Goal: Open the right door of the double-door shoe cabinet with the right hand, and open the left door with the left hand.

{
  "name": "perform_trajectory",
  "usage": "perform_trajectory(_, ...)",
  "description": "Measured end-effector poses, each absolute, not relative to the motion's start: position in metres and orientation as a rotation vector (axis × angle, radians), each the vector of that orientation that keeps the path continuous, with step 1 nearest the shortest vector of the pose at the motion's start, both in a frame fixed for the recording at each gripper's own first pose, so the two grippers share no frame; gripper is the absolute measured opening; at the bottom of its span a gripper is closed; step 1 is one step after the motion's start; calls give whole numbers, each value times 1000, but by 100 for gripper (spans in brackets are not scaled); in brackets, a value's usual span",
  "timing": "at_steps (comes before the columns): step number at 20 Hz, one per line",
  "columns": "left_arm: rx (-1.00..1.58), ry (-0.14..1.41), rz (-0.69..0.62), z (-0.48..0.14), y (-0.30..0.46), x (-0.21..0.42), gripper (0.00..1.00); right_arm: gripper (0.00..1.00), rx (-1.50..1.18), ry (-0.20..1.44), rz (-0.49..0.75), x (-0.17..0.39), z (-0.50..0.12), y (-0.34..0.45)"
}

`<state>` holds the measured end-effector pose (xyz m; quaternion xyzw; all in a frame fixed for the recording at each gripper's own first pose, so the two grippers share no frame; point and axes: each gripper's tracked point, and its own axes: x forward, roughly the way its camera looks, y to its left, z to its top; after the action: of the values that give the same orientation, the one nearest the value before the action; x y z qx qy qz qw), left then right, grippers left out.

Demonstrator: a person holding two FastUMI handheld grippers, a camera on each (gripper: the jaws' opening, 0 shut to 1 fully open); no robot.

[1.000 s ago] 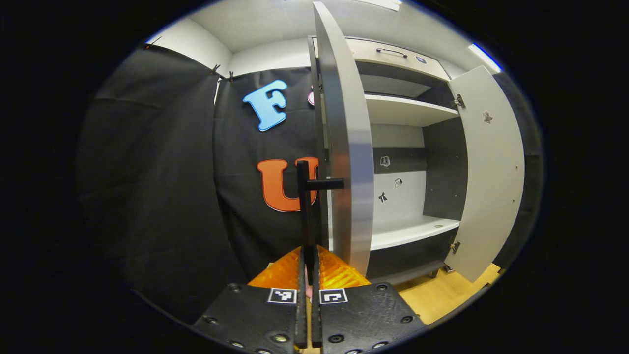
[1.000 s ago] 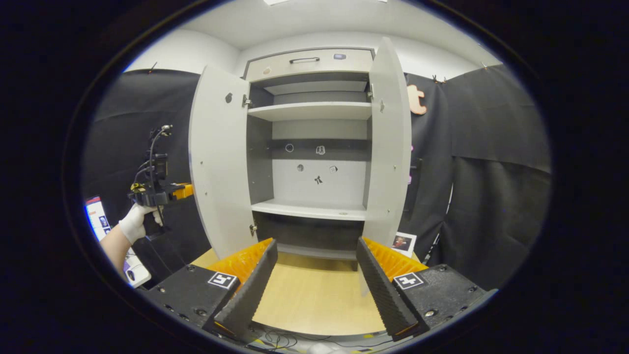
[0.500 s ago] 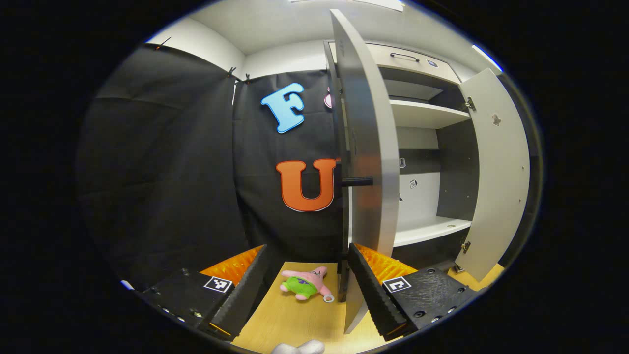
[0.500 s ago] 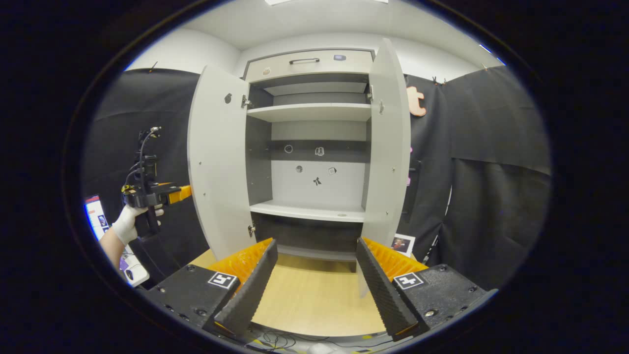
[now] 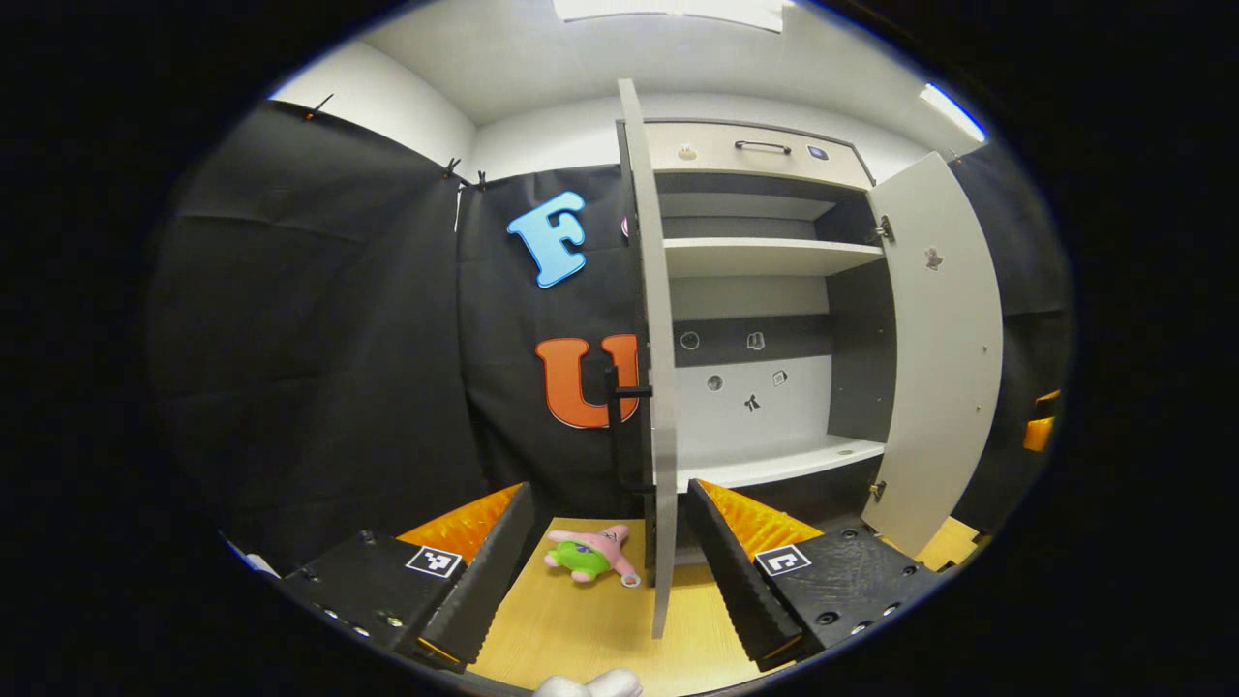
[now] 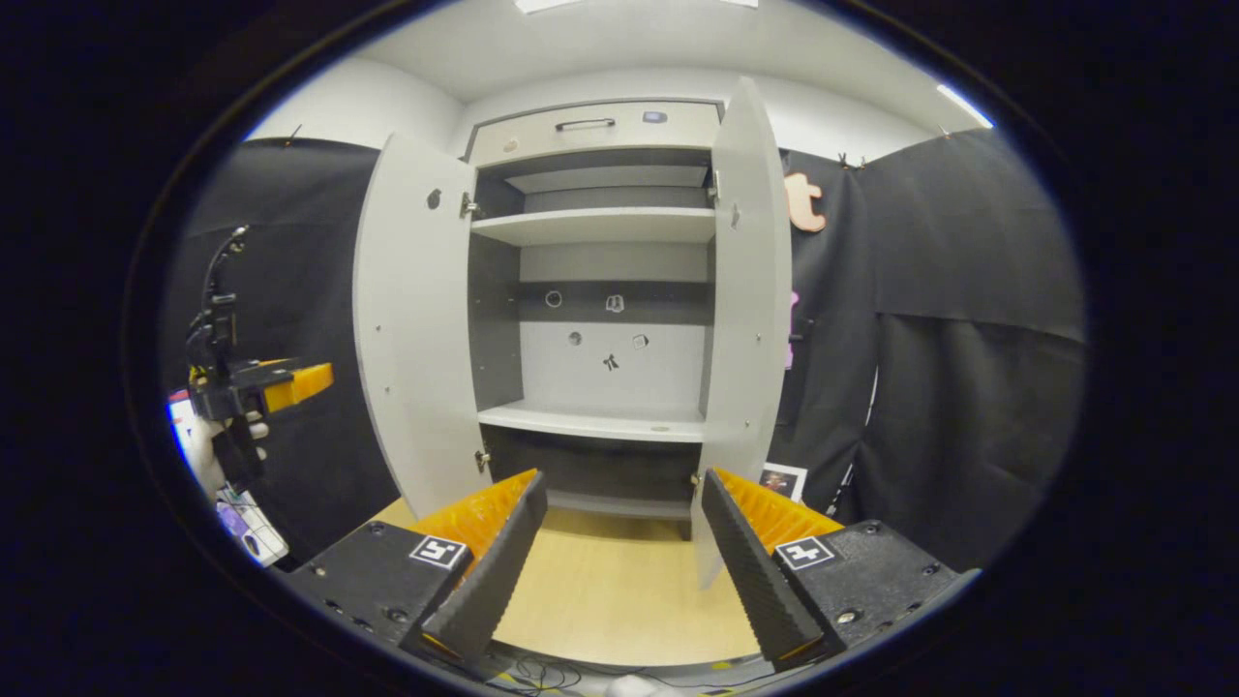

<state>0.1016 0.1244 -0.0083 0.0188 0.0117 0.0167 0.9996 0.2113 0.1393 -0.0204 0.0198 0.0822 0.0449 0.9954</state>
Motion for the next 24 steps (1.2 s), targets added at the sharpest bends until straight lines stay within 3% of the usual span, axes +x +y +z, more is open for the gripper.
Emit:
perform_trajectory(11, 6, 9, -70, 21, 31, 32, 94, 100, 33, 110, 43, 217, -4, 130)
perform_trajectory(24, 21, -4, -65, 8, -10, 32, 96, 100, 48, 107, 24, 210, -8, 137)
